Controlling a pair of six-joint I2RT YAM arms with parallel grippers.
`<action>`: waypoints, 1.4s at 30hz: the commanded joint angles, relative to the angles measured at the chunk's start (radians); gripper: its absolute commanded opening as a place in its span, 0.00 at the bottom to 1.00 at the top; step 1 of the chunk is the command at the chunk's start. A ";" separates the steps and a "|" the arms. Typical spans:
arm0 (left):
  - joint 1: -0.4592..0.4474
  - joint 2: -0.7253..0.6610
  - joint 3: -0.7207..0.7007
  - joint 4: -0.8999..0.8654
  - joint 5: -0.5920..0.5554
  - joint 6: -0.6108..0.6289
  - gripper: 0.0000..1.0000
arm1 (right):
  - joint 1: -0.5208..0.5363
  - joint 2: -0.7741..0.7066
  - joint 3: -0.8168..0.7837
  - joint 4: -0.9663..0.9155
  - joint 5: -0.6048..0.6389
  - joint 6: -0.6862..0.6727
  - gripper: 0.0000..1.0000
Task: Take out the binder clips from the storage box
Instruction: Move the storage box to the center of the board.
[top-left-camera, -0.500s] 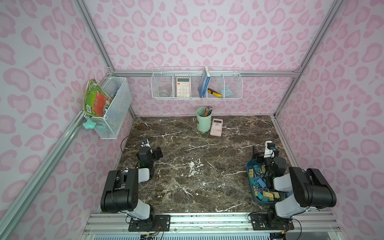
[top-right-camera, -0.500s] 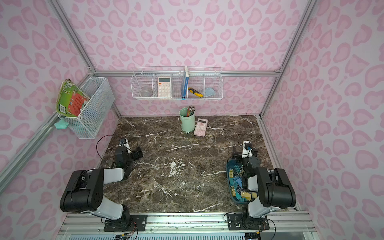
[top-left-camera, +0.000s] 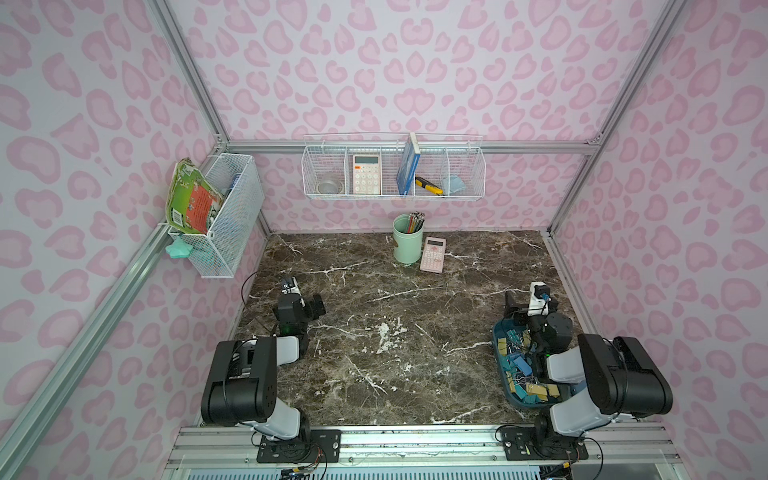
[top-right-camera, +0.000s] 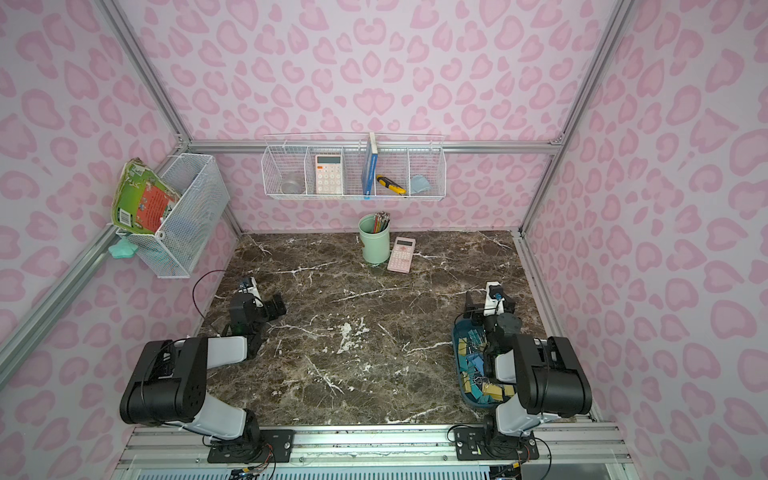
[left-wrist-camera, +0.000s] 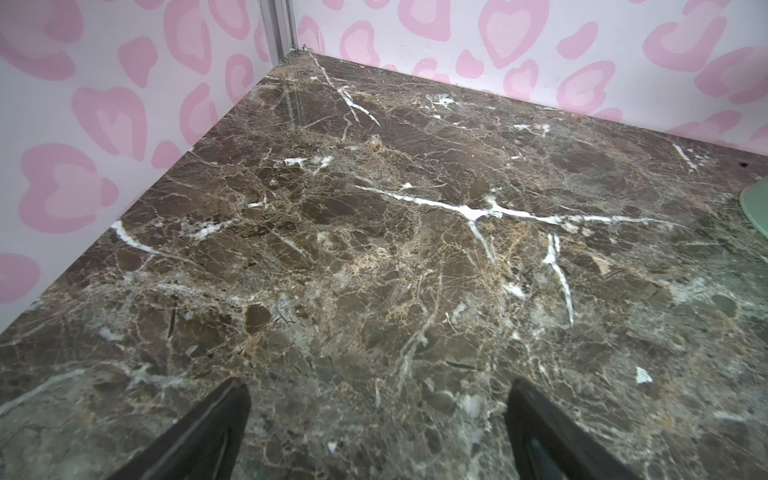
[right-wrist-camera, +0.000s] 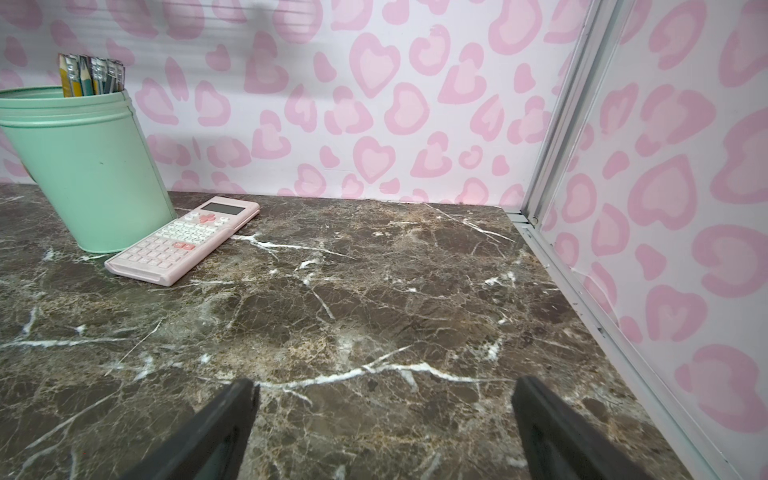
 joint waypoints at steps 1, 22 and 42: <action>0.000 -0.003 0.002 0.017 0.000 0.005 0.99 | 0.001 0.001 0.005 0.017 0.003 0.001 1.00; -0.001 -0.282 0.632 -1.031 0.017 -0.318 0.99 | 0.084 -0.432 0.418 -1.078 0.113 0.548 1.00; -0.258 -0.582 0.421 -1.282 0.062 -0.487 0.99 | 0.600 -0.513 0.444 -1.883 0.371 0.668 0.62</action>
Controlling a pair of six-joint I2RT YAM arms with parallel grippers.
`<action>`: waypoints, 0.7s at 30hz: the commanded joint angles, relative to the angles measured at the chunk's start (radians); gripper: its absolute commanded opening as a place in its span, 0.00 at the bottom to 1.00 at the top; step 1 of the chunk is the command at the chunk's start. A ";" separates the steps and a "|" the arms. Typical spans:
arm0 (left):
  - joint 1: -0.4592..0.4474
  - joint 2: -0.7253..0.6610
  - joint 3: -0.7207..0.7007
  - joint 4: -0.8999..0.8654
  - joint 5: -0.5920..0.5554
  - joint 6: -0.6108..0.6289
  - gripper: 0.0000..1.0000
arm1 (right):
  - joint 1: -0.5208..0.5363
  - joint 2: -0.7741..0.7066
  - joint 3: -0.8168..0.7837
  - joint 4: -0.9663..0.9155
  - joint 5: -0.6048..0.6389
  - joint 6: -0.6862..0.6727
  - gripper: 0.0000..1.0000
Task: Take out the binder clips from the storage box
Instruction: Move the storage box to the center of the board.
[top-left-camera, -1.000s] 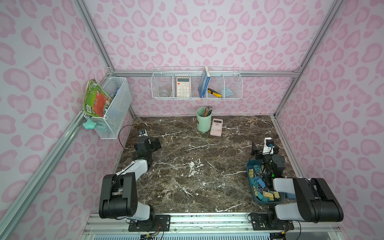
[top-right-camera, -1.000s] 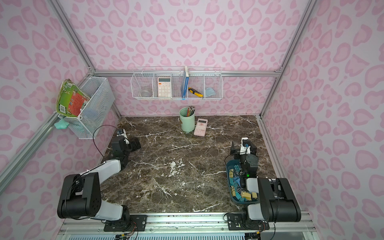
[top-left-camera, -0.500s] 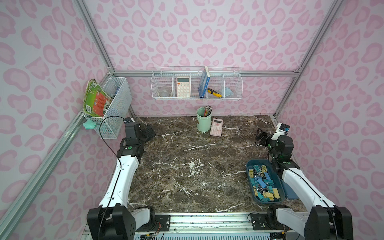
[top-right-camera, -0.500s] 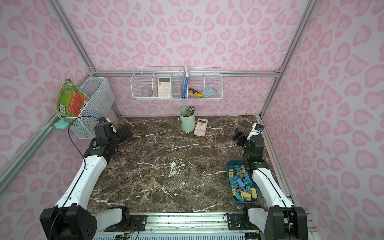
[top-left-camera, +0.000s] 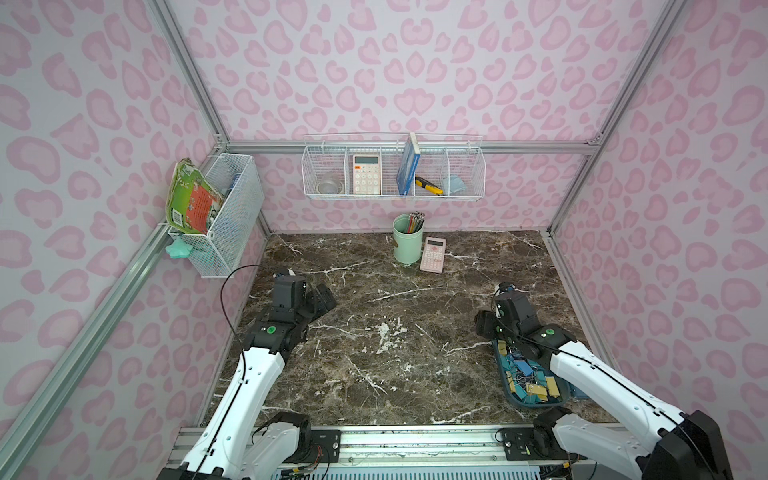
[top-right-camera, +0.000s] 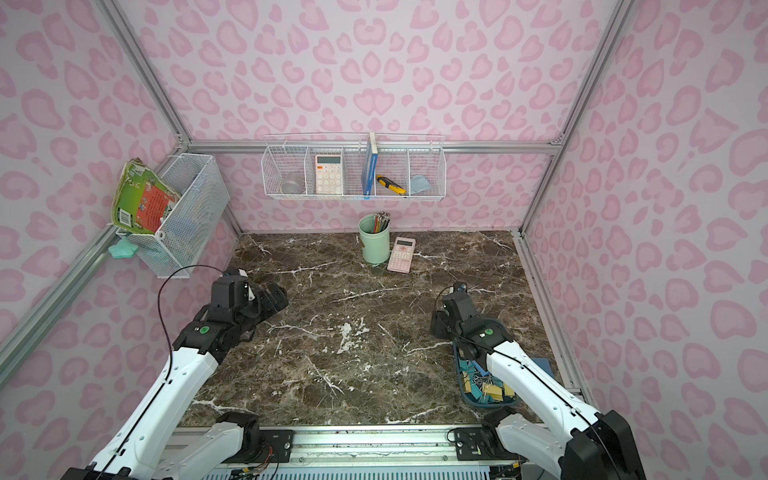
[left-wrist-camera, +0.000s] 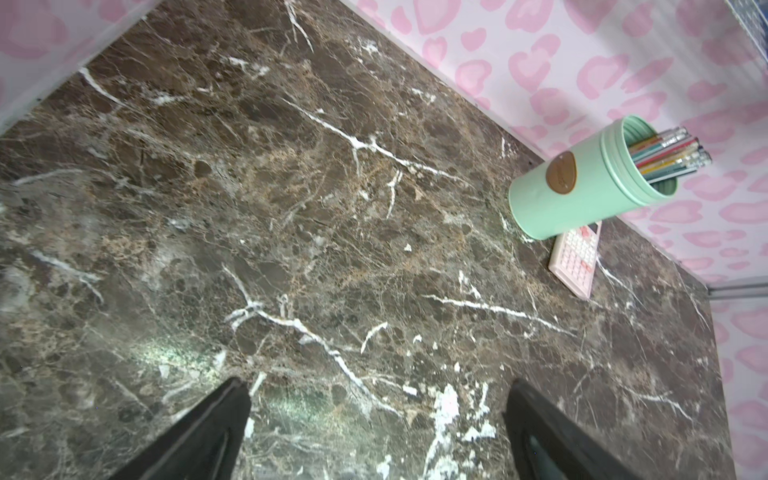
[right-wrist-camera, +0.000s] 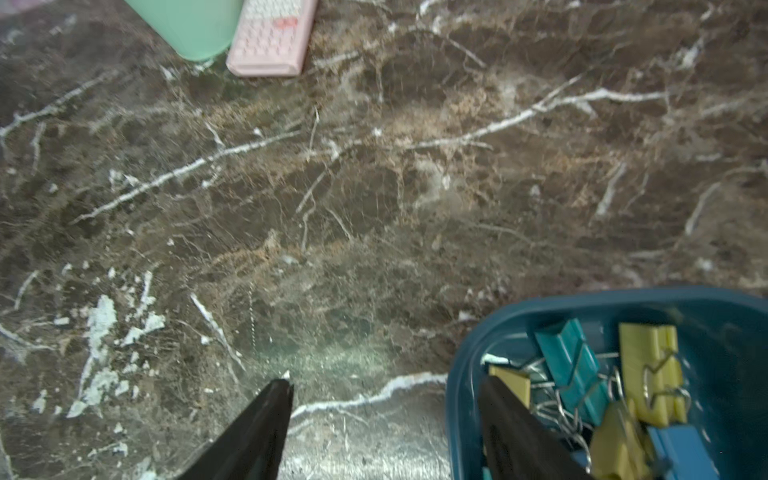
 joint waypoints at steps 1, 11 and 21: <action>-0.027 -0.008 0.011 -0.058 0.017 -0.010 0.99 | 0.015 -0.019 -0.043 -0.098 0.043 0.080 0.57; -0.075 -0.041 0.040 -0.148 0.021 -0.021 0.99 | 0.061 0.081 -0.085 -0.018 -0.020 0.096 0.16; -0.100 -0.098 0.049 -0.202 0.013 -0.037 0.99 | 0.274 0.455 0.208 0.071 0.032 0.219 0.00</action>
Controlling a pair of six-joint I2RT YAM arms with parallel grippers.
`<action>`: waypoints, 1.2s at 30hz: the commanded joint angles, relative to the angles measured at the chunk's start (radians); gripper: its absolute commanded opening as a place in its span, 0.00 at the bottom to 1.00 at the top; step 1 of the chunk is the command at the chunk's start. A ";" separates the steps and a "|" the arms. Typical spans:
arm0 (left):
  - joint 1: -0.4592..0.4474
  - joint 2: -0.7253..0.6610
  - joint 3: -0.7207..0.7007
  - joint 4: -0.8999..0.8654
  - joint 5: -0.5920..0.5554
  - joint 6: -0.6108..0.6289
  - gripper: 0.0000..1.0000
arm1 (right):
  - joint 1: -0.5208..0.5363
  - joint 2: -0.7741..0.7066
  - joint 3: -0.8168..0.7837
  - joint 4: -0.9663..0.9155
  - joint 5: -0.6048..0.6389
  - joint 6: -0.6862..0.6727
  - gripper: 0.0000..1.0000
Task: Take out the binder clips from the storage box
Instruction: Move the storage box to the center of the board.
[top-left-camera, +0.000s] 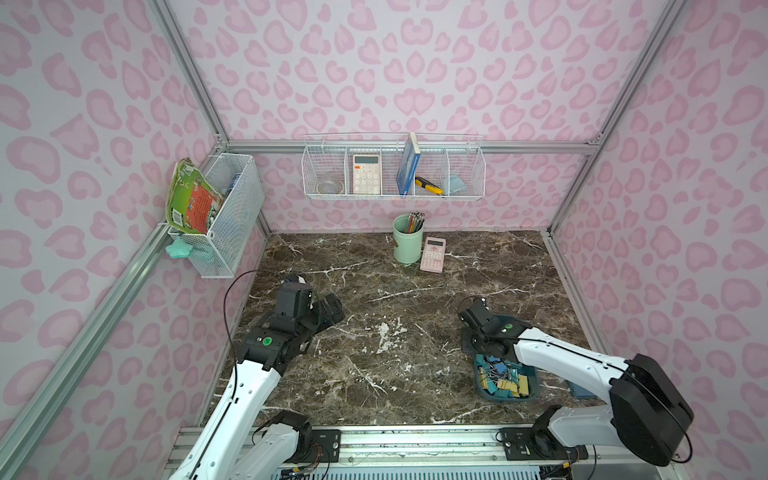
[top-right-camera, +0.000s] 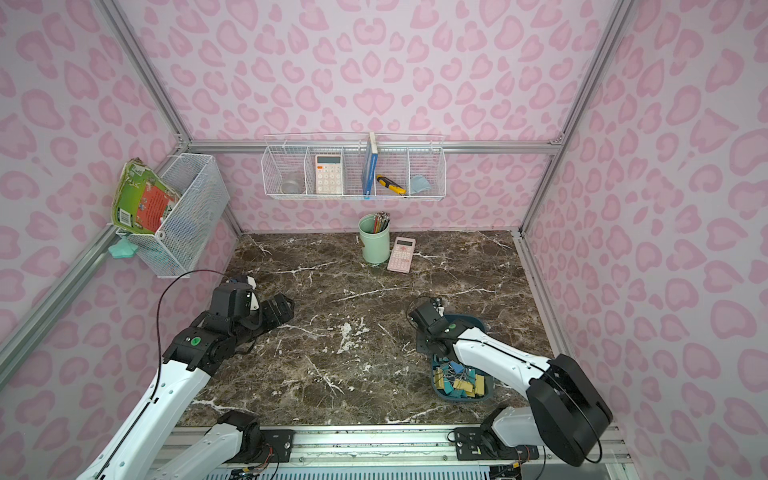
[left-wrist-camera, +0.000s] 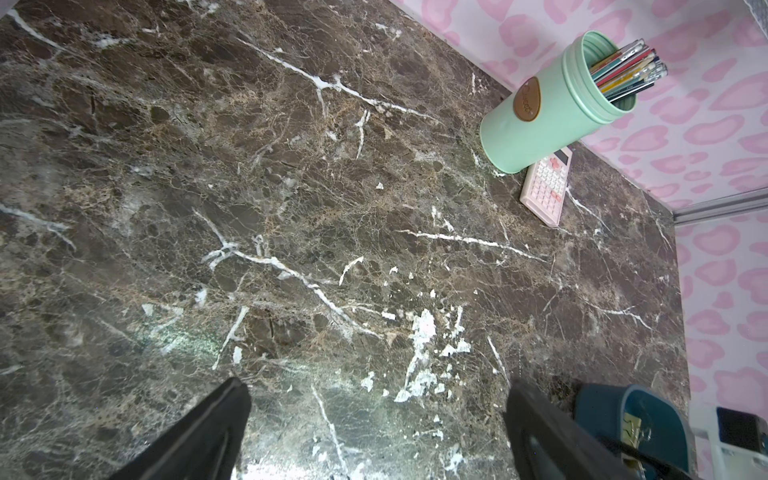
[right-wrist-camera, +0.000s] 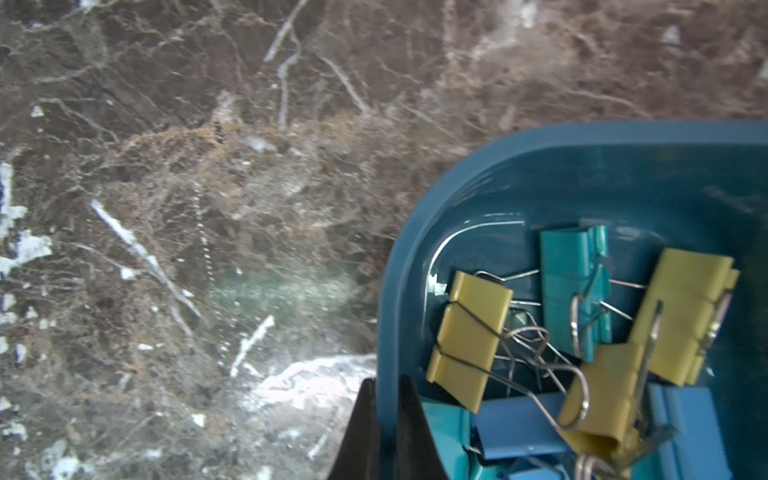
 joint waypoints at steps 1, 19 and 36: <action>-0.001 -0.024 0.004 -0.030 -0.006 -0.013 0.99 | 0.063 0.135 0.132 0.061 0.002 0.065 0.00; -0.021 -0.174 0.012 -0.206 -0.057 -0.029 0.99 | 0.223 0.804 0.992 -0.191 -0.018 0.238 0.00; -0.062 -0.109 -0.031 -0.119 0.033 -0.002 0.99 | 0.214 0.715 1.164 -0.396 0.095 0.095 0.36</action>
